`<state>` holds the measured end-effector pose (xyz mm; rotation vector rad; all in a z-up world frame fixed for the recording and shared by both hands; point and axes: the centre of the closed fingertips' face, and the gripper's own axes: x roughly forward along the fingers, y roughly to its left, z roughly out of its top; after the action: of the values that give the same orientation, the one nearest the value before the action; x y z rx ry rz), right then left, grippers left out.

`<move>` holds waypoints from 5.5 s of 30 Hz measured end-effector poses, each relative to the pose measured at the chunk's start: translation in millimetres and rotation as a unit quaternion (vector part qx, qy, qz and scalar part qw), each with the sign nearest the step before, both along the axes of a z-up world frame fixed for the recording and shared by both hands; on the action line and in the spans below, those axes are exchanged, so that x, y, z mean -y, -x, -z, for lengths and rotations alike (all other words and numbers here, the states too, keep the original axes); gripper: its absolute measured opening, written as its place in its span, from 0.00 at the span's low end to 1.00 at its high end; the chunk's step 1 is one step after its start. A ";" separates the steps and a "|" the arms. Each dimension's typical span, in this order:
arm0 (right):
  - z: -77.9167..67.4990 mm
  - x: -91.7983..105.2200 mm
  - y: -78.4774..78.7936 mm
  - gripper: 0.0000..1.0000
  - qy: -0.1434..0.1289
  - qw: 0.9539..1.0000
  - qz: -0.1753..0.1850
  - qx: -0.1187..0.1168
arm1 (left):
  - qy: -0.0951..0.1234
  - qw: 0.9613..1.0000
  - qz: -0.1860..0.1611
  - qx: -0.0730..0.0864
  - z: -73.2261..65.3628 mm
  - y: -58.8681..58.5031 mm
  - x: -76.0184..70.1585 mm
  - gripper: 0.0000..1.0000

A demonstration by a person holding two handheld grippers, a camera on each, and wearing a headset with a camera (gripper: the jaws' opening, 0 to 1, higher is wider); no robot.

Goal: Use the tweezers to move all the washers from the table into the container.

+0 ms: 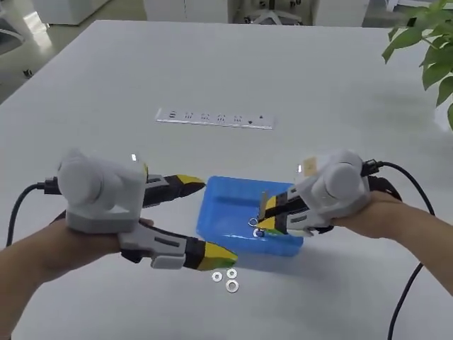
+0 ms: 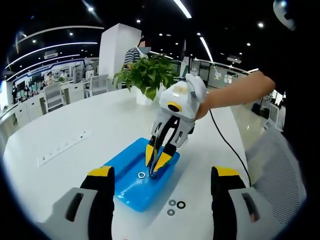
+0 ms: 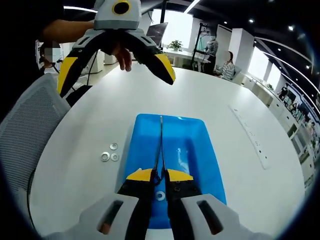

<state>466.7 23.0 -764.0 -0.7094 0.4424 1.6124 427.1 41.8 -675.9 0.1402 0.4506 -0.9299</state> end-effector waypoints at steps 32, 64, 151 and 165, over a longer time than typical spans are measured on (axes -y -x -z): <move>6.1 3.4 1.9 0.10 0.011 1.000 -0.015 0.002 | -0.068 0.991 0.114 0.036 11.2 -40.9 41.7 0.14; 0.5 4.2 3.9 0.13 0.011 1.000 -0.019 0.008 | -0.077 0.986 0.136 0.050 15.9 -42.5 43.7 0.06; -44.0 80.2 57.1 0.90 -0.038 0.984 0.173 -0.037 | -0.065 0.990 0.116 0.051 -10.0 41.8 26.7 0.06; -39.3 82.6 70.5 1.00 -0.049 0.978 0.194 -0.058 | -0.067 0.990 0.119 0.042 2.5 50.7 27.4 0.06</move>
<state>396.2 -59.6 -724.7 -0.4229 0.5451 1.2994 376.4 14.4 -678.4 0.3608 0.4241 -1.1229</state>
